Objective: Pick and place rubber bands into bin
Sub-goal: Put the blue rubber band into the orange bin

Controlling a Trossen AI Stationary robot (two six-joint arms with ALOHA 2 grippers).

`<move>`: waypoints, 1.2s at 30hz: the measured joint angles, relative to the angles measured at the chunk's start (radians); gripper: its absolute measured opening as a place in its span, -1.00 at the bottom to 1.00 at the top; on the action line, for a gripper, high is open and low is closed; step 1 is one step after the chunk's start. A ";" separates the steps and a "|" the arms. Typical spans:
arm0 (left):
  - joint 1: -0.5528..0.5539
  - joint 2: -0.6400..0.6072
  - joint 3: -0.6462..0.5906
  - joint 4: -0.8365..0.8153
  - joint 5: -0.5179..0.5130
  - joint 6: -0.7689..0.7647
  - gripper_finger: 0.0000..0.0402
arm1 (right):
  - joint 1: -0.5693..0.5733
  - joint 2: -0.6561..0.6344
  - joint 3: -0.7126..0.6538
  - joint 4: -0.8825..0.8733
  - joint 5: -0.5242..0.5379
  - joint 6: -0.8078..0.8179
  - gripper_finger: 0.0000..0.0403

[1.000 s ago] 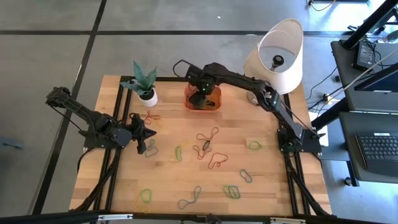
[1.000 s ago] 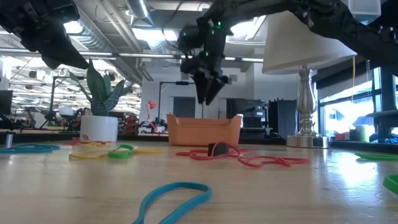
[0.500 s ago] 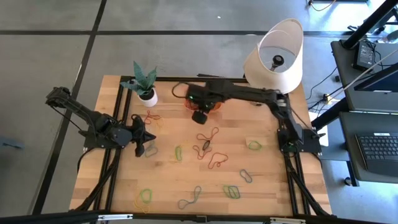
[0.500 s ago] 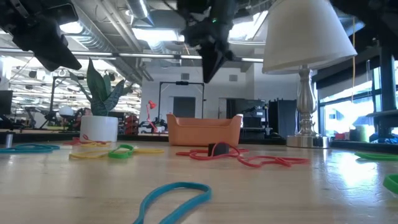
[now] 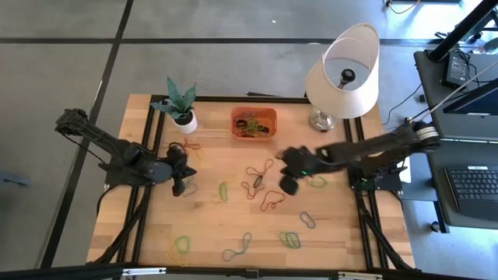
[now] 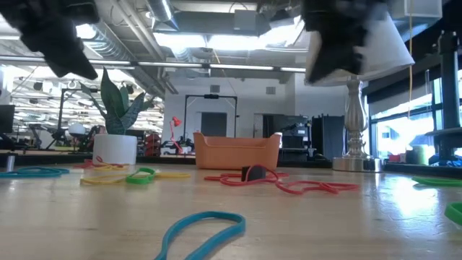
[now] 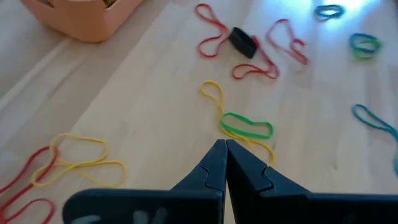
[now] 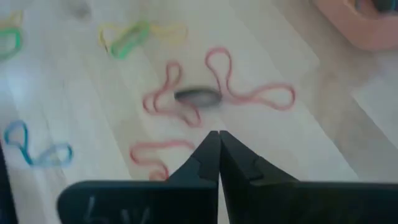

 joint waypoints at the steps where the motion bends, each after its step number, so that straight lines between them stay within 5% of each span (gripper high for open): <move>1: 0.016 0.029 0.019 -0.015 0.007 -0.011 -0.98 | 0.025 -0.036 -0.049 0.016 0.021 0.005 -0.97; 11: 0.230 0.275 0.186 -0.195 0.018 -0.177 -0.98 | 0.122 -0.339 -0.460 0.239 0.055 0.016 -0.97; 16: 0.362 0.334 0.211 -0.234 0.123 -0.204 -0.93 | 0.121 -0.469 -0.588 0.303 0.054 -0.021 -0.98; 22: 0.529 0.374 0.211 -0.322 0.146 -0.287 -0.64 | 0.121 -0.581 -0.670 0.359 0.052 -0.142 -0.98; 27: 0.665 0.422 0.211 -0.386 0.062 -0.439 -0.39 | 0.121 -0.643 -0.706 0.354 0.034 -0.148 -0.99; 36: 0.818 0.576 0.211 -0.357 0.090 -0.469 -0.31 | 0.121 -0.684 -0.711 0.335 -0.017 -0.193 -0.97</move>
